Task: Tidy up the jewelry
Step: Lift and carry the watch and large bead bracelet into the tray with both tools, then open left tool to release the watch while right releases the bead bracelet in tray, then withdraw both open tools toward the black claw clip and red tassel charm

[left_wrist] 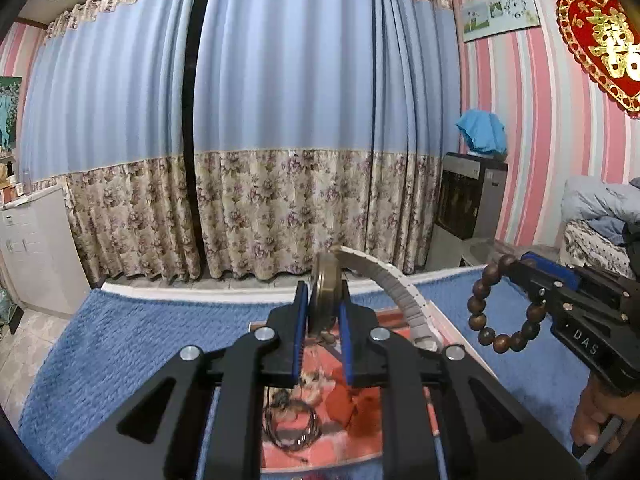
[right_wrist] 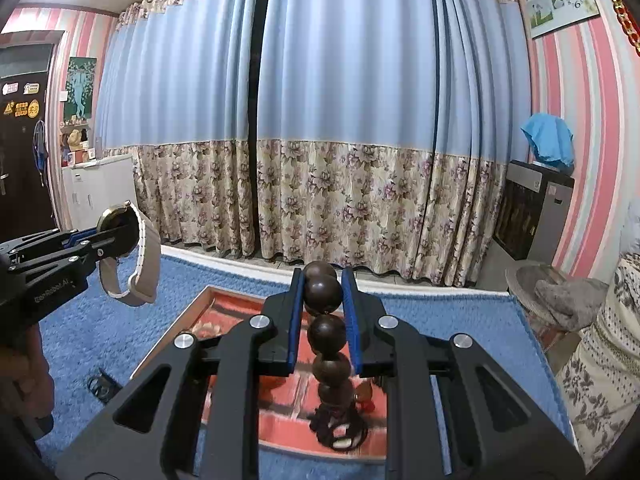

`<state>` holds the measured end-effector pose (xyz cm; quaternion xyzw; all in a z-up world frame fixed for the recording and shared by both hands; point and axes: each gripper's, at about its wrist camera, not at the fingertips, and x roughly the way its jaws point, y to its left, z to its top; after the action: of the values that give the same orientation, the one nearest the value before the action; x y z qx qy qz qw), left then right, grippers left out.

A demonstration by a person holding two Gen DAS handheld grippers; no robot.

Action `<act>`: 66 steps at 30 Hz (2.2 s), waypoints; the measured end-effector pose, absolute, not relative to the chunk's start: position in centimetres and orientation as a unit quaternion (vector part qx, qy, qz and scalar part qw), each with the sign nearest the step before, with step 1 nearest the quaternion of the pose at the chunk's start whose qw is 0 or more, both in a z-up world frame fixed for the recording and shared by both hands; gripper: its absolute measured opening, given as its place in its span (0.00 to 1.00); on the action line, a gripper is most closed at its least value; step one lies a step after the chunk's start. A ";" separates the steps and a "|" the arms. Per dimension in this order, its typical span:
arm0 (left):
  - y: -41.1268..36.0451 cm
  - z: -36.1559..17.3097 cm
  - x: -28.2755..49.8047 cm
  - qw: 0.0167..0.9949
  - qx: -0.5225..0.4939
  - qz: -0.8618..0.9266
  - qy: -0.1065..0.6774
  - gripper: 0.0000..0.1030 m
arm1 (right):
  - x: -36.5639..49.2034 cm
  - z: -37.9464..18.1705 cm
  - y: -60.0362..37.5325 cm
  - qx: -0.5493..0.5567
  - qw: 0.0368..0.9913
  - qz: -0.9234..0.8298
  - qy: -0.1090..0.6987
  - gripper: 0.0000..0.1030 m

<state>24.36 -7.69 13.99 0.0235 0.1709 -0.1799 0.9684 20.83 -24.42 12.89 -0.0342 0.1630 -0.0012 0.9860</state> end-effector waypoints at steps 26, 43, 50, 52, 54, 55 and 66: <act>-11.5 2.8 32.4 0.950 0.028 -0.166 0.263 0.14 | 30.3 2.6 -24.6 -0.017 0.965 0.013 0.263 0.19; -11.8 -2.0 34.1 0.931 0.043 -0.151 0.328 0.15 | 31.5 -1.0 -26.5 -0.017 0.951 -0.022 0.307 0.19; -11.8 -2.6 34.3 0.932 0.050 -0.145 0.329 0.16 | 31.5 -1.6 -27.2 -0.016 0.948 -0.042 0.315 0.20; -11.9 -2.4 34.2 0.933 0.048 -0.145 0.327 0.16 | 31.5 -1.6 -27.5 -0.014 0.948 -0.044 0.315 0.23; -11.8 -2.2 34.1 0.935 0.046 -0.146 0.321 0.16 | 31.3 -1.5 -27.5 -0.013 0.949 -0.047 0.311 0.30; -11.7 -2.0 34.0 0.935 0.045 -0.147 0.320 0.16 | 31.2 -1.4 -27.6 -0.011 0.951 -0.046 0.307 0.34; -10.7 1.2 32.6 0.946 0.040 -0.147 0.286 0.42 | 30.1 1.5 -27.9 -0.006 0.959 -0.050 0.278 0.42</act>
<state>32.64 -10.67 1.22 0.0397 0.2863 -0.1468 0.9460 30.11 -27.86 1.48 -0.0057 0.2783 -0.0502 0.9592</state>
